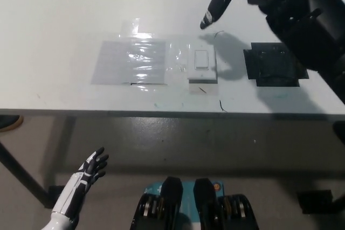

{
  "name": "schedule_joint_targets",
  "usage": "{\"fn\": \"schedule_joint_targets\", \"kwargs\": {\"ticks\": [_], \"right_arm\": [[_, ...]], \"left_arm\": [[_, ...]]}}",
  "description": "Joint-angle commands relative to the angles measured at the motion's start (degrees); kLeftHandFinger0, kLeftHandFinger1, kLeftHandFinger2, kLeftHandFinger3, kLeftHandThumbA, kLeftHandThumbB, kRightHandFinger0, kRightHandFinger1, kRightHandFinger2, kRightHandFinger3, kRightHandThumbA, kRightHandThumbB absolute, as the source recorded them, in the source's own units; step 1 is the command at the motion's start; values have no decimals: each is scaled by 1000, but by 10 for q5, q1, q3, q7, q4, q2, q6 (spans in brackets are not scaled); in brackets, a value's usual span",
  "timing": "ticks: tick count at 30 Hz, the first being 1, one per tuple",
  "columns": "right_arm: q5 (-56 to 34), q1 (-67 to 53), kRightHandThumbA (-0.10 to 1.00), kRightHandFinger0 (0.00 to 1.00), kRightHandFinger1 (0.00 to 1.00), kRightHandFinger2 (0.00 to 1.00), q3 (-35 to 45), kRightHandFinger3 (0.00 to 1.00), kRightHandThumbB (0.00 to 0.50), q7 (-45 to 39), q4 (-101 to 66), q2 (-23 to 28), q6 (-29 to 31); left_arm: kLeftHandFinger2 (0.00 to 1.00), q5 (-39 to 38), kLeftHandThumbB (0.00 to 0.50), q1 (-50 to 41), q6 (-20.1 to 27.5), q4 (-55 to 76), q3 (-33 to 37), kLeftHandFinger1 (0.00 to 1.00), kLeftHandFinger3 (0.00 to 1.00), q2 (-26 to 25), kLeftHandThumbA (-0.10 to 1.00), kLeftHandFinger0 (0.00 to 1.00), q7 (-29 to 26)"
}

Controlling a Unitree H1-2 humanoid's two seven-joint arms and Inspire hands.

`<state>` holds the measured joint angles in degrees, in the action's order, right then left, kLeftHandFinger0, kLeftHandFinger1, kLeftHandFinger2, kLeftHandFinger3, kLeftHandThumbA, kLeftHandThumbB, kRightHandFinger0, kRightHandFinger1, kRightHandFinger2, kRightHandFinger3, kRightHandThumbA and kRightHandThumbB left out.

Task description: A white switch is kept at the centre of the table close to the robot and the robot uses its right hand to press it to turn it on

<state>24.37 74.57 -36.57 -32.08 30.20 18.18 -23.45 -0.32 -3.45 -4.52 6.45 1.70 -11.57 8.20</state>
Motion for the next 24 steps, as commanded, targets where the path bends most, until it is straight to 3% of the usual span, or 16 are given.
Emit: {"fn": "schedule_joint_targets", "kwargs": {"ticks": [1,4,12,16,19,24], "right_arm": [[56,23,1000,1000,1000,1000,-31,1000,356,-13,8,-12,15],[56,22,1000,1000,1000,1000,-40,1000,341,-15,26,-26,17],[70,30,1000,1000,1000,1000,-56,1000,364,-26,71,-45,42],[78,32,1000,1000,1000,1000,-60,1000,386,-27,95,-55,41],[89,32,1000,1000,1000,1000,-70,1000,341,-30,107,-58,58],[98,23,1000,1000,1000,1000,-73,1000,331,-29,113,-62,54]], "left_arm": [[1000,15,92,-1,8,21,4,1000,1000,-4,1000,1000,-1],[1000,12,85,-3,9,23,2,1000,1000,-6,1000,1000,2],[1000,5,99,5,6,19,-1,1000,1000,-6,1000,1000,4],[1000,3,63,9,0,25,-1,1000,1000,-8,1000,1000,7],[1000,-2,34,12,5,19,-2,1000,1000,-7,1000,1000,8],[1000,-3,75,14,0,21,-3,1000,1000,-9,1000,1000,9]]}}
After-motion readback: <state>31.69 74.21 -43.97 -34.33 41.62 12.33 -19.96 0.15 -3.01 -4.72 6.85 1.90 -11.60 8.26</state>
